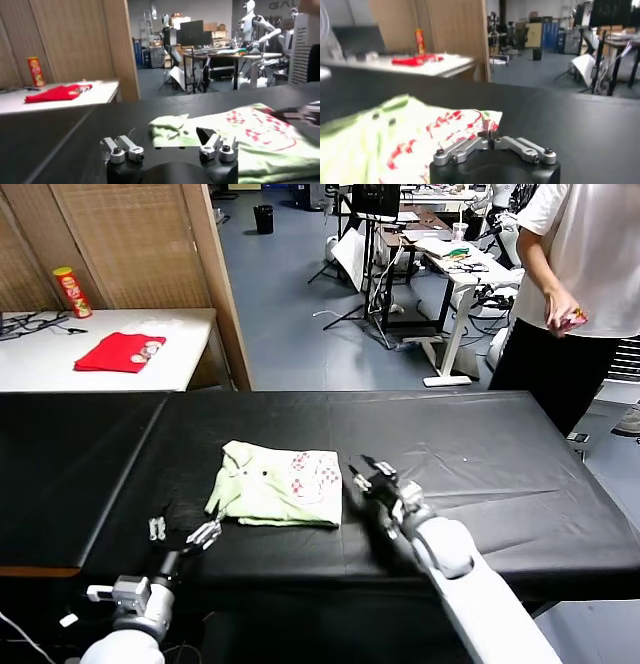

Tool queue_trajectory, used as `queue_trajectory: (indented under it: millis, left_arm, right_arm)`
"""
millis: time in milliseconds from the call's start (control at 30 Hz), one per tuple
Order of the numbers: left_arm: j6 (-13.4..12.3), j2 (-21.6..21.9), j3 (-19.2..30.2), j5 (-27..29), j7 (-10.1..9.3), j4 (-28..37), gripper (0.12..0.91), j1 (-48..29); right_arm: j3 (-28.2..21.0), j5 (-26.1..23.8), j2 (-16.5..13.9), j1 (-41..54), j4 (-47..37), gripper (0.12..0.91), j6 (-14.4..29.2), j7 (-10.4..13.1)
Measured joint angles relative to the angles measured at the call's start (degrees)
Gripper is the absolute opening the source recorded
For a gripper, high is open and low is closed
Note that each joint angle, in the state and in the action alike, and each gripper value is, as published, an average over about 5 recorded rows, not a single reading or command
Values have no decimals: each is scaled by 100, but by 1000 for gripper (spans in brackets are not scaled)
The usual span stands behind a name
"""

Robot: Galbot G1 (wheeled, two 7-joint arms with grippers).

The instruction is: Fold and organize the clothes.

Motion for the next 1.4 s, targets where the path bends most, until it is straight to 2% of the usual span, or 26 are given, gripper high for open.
queue_trajectory:
  millis: [100, 200, 433, 633, 767, 933, 1167, 1400]
  left_arm:
    - [-13, 9, 52, -33, 2, -9, 798, 64]
    - [-27, 48, 103, 45, -72, -70, 798, 175]
    - [-146, 204, 59, 101, -179, -281, 798, 744]
    - [-306, 282, -39, 101, -260, -428, 798, 1331]
    - [-407, 299, -178, 23, -228, -542, 798, 1721]
    - [-243, 306, -430, -320, -296, -788, 798, 2244]
    - [21, 331, -669, -504, -402, -1186, 798, 2846]
    - [147, 323, -729, -572, -397, -1319, 798, 2983]
  right_arm:
    - [173, -268, -169, -492, 456, 651, 237, 208]
    - [398, -357, -198, -1124, 990, 765, 495, 458]
    - [1026, -424, 33, -3022, 2061, 798, 1208, 987]
    - [1598, -486, 245, -4479, 2546, 798, 1935, 1466]
    - [1887, -480, 330, -5276, 2764, 798, 2190, 1729]
    - [1948, -406, 363, -6004, 3065, 798, 2092, 2018]
    - [1870, -68, 253, -6634, 3535, 798, 1477, 2341]
    - [1860, 5, 222, -6801, 3717, 798, 1351, 2393]
